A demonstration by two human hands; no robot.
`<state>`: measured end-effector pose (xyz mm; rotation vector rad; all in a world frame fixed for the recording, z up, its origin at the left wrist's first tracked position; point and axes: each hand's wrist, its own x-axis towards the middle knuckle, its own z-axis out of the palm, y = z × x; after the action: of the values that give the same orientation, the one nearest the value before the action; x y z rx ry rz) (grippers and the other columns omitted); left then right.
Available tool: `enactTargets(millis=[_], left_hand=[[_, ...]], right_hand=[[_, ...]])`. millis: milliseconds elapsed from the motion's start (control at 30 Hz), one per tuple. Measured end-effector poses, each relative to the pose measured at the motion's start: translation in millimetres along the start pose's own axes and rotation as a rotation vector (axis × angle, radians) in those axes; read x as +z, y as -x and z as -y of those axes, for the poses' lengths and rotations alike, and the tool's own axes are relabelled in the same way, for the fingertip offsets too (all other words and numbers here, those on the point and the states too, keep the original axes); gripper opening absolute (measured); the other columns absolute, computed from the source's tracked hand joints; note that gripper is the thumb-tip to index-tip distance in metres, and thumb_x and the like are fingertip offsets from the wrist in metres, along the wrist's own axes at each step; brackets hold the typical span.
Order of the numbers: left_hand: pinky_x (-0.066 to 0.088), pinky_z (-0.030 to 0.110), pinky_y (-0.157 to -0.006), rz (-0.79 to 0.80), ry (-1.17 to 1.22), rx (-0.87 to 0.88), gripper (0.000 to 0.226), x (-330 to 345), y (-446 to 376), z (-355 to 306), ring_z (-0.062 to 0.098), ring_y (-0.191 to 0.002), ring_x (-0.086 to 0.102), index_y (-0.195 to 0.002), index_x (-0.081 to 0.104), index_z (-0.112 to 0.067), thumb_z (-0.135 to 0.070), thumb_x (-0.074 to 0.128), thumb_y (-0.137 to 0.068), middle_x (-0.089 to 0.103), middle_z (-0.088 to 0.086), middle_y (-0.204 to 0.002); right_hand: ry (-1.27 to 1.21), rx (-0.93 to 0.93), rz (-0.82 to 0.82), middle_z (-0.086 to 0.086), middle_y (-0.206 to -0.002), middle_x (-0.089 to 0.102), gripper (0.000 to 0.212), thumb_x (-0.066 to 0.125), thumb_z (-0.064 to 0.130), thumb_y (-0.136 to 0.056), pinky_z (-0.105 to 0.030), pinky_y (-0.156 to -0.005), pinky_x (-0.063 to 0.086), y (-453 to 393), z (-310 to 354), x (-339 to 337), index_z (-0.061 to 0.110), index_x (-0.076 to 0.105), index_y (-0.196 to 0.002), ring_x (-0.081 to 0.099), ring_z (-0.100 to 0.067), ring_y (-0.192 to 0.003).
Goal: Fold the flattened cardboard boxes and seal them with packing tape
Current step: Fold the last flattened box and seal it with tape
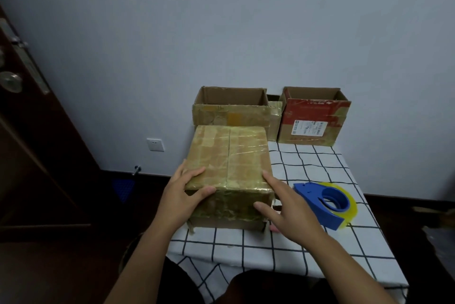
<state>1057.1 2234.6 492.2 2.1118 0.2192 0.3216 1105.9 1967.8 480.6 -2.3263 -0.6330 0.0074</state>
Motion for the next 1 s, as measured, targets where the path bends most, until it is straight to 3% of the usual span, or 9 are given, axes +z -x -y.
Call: enactTargets(millis=[100, 167, 267, 367, 467, 567, 700, 867, 1000], left_hand=[[0.029, 0.038, -0.115, -0.042, -0.078, 0.025, 0.055, 1, 1, 2, 0.011, -0.143, 0.023, -0.119, 0.061, -0.046, -0.063, 0.066, -0.066, 0.016, -0.013, -0.160], [0.023, 0.038, -0.114, -0.095, -0.205, 0.087, 0.058, 3, 2, 3, 0.013, -0.144, 0.018, -0.124, 0.062, -0.040, -0.063, 0.060, -0.071, 0.018, -0.015, -0.160], [0.016, 0.037, -0.113, -0.155, -0.361, 0.241, 0.050, 8, 3, 4, 0.015, -0.145, 0.016, -0.128, 0.062, -0.036, -0.063, 0.056, -0.086, 0.030, -0.015, -0.154], [0.023, 0.040, -0.114, -0.135, -0.366, 0.305, 0.047, 16, 5, 1, 0.013, -0.141, 0.028, -0.127, 0.064, -0.032, -0.057, 0.045, -0.092, 0.041, -0.022, -0.139], [0.025, 0.031, -0.112, -0.138, -0.322, 0.305, 0.043, 21, 6, 1, 0.004, -0.135, 0.030, -0.126, 0.065, -0.026, -0.046, 0.048, -0.092, 0.046, -0.023, -0.135], [0.021, 0.025, -0.109, -0.145, -0.324, 0.315, 0.041, 21, 6, 0, 0.002, -0.133, 0.030, -0.125, 0.066, -0.026, -0.043, 0.050, -0.092, 0.047, -0.023, -0.134], [0.022, 0.025, -0.108, -0.140, -0.324, 0.312, 0.041, 23, 8, -2, 0.002, -0.133, 0.031, -0.125, 0.066, -0.026, -0.042, 0.050, -0.092, 0.048, -0.023, -0.134], [0.022, 0.025, -0.109, -0.144, -0.337, 0.304, 0.041, 21, 10, 1, 0.007, -0.136, 0.032, -0.126, 0.065, -0.025, -0.042, 0.049, -0.093, 0.047, -0.022, -0.134], [0.020, 0.023, -0.108, -0.135, -0.337, 0.289, 0.041, 17, 9, 1, 0.008, -0.136, 0.033, -0.126, 0.065, -0.026, -0.043, 0.048, -0.092, 0.048, -0.023, -0.134]], right_hand=[[-0.010, -0.039, 0.086, 0.032, -0.149, 0.027, 0.063, 0.045, 0.060, -0.094, -0.023, -0.105, 0.041, -1, -5, -10, 0.057, 0.014, -0.148, 0.034, 0.010, -0.130], [-0.030, -0.058, 0.121, 0.033, -0.151, 0.027, 0.058, 0.041, 0.063, -0.094, -0.028, -0.107, 0.043, -1, -9, -13, 0.064, 0.012, -0.145, 0.037, 0.007, -0.134], [-0.131, -0.028, 0.066, 0.029, -0.140, 0.046, 0.054, 0.049, 0.056, -0.095, -0.028, -0.088, 0.056, 3, -14, -10, 0.068, 0.020, -0.139, 0.057, 0.003, -0.117], [-0.184, 0.022, -0.097, 0.018, -0.110, 0.063, 0.022, 0.061, 0.041, -0.094, -0.023, -0.063, 0.058, 8, -15, -6, 0.051, 0.047, -0.108, 0.064, 0.005, -0.093], [-0.063, -0.046, -0.152, 0.013, -0.093, 0.062, 0.005, 0.059, 0.031, -0.097, -0.023, -0.065, 0.055, 10, -17, -4, 0.035, 0.055, -0.095, 0.062, -0.002, -0.087], [0.027, -0.077, -0.151, 0.010, -0.092, 0.060, 0.006, 0.053, 0.025, -0.100, -0.029, -0.072, 0.054, 12, -19, -4, 0.025, 0.059, -0.097, 0.059, -0.009, -0.082], [0.074, -0.134, -0.198, 0.008, -0.086, 0.054, 0.009, 0.048, 0.023, -0.102, -0.038, -0.061, 0.049, 16, -20, 0, 0.021, 0.055, -0.096, 0.051, -0.013, -0.069], [0.018, -0.189, -0.114, 0.014, -0.098, 0.056, 0.011, 0.049, 0.031, -0.101, -0.031, -0.069, 0.055, 19, -20, 0, 0.025, 0.057, -0.105, 0.059, -0.010, -0.086], [-0.019, -0.215, -0.084, 0.018, -0.097, 0.057, 0.017, 0.044, 0.035, -0.100, -0.024, -0.069, 0.052, 13, -25, -3, 0.030, 0.059, -0.107, 0.058, -0.005, -0.087]])
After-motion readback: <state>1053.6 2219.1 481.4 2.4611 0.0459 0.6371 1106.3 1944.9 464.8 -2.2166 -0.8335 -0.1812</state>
